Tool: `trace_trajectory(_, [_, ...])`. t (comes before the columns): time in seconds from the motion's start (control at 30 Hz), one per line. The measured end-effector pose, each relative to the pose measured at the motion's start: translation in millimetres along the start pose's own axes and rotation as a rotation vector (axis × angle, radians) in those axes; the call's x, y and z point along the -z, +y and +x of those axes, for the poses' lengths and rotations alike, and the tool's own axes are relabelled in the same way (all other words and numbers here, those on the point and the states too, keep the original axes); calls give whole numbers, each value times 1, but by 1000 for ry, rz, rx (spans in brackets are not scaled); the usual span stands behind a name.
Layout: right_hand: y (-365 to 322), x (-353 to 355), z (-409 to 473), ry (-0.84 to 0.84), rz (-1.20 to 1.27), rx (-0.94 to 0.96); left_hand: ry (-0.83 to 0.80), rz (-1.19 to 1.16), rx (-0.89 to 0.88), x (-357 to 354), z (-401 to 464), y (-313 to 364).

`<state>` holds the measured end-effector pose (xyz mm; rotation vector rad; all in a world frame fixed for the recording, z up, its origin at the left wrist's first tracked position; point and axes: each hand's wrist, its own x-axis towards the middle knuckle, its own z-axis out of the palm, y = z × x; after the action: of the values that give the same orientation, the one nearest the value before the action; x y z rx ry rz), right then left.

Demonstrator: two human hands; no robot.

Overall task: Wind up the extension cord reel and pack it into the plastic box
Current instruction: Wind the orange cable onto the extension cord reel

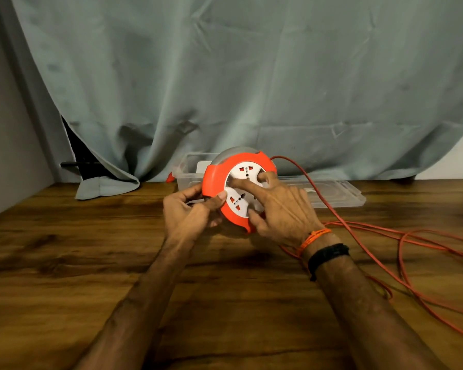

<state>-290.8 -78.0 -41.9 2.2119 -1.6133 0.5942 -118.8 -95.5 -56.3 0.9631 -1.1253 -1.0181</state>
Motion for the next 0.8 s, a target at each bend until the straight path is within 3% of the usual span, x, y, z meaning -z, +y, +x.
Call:
trace_trajectory(0.33, [-1,-4,0,142,6,-29,-2,-20,-13,-3,1,1])
trace_trajectory(0.47, [-14,-7,-2,345,258,-313,-24,-16,-55,-6,-4,2])
trace_trajectory(0.6, [-26,-6,4,400,611,-643,-49,-1,-84,-10,-7,-1])
trace_trajectory(0.8, [-24,-7,7,341,712,-654,-21,2,-65,-9,-6,1])
